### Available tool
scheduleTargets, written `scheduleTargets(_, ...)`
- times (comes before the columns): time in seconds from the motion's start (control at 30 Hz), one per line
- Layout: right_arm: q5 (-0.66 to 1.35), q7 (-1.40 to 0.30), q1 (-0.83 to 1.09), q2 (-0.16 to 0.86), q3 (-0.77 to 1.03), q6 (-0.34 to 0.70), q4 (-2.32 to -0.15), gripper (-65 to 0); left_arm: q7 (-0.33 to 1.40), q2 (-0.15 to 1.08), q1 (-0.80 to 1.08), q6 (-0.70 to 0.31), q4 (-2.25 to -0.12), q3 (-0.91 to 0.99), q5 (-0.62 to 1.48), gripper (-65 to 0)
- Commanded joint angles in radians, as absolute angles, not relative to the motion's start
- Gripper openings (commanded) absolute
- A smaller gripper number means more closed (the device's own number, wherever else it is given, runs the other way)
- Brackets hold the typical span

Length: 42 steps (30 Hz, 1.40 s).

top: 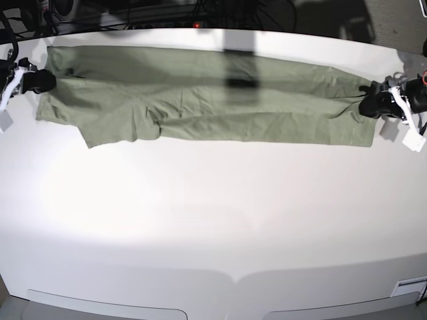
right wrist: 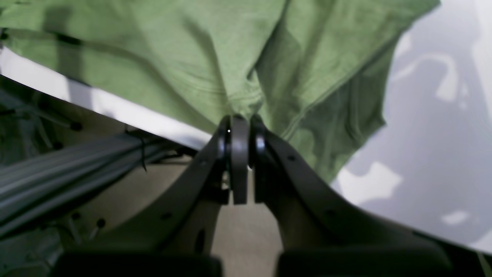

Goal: Fold the T-shirt properly
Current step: 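Hold both ends and pull them apart to stretch the strip straight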

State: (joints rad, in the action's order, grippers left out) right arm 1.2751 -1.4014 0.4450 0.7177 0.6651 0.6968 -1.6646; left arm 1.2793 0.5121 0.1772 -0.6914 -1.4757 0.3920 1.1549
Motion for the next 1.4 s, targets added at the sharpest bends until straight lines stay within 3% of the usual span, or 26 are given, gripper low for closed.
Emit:
scheduleTargets(0.0,1.295,-1.396,0.455,0.746,0.675,0.698,-1.68,-65.0,1.268,0.53,0.169,-0.698,-1.493,0.4,1.177,-65.0)
scheduleTargets(0.4,1.29,-1.396,0.474,0.739,0.675,0.698,-1.68,-65.0,1.318,0.53,0.169,-0.698,-1.493,0.4,1.175,-65.0)
scheduleTargets(0.6,1.285,-1.396,0.474,0.739,0.675,0.698,-1.68,-65.0,1.317,0.53,0.169,-0.698,-1.493,0.4,1.042,-65.0)
scheduleTargets(0.63,1.279,-1.396,0.474,0.739,0.675,0.698,-1.68,-62.8,1.316,0.53,0.169,-0.698,-1.493,0.4,1.02,-65.0)
scheduleTargets(0.73,1.231,-1.396,0.475,0.739,0.675,0.698,-1.68,-42.3,1.316,0.53,0.168,-0.698,-1.493,0.4,0.995,-65.0)
scheduleTargets(0.83,1.18,-1.396,0.475,0.739,0.675,0.698,-1.68,-31.9,1.301,0.53,0.168,-0.698,-1.493,0.4,0.995,-65.0)
scheduleTargets(1.13,1.073,-1.389,0.473,0.74,0.675,0.698,-1.68,-30.7,1.283,0.53,0.166,-0.698,-1.493,0.4,0.995,-65.0)
scheduleTargets(1.37,0.894,-1.186,0.442,0.74,0.675,0.698,-1.68,-30.7,1.246,0.53,0.166,-0.698,-1.493,0.4,0.923,-65.0)
